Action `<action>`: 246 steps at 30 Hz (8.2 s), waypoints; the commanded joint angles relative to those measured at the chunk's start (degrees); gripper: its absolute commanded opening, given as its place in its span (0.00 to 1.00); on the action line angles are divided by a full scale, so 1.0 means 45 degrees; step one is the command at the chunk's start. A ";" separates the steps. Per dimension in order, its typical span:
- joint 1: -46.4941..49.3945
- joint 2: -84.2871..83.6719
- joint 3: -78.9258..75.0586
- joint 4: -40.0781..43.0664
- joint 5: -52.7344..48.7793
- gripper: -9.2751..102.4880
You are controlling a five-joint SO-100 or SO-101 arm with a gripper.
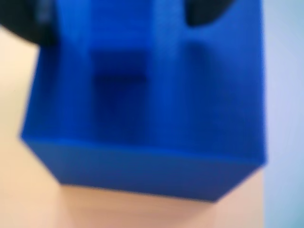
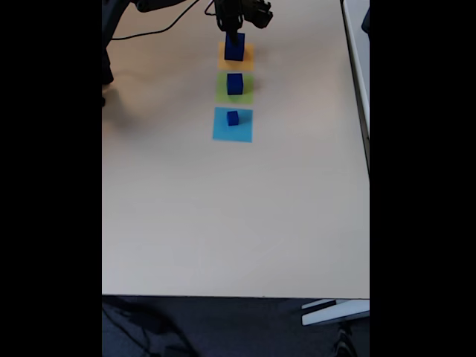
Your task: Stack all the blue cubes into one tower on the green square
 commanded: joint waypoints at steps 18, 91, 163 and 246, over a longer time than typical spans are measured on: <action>0.0117 0.0410 -0.0586 -0.0156 -0.0449 0.11; 0.3867 0.4785 0.5703 -0.2793 -0.4922 0.08; 0.3945 0.4883 0.6953 -0.3809 -0.4902 0.15; 0.6992 0.5234 0.8965 -0.6582 -0.8691 0.26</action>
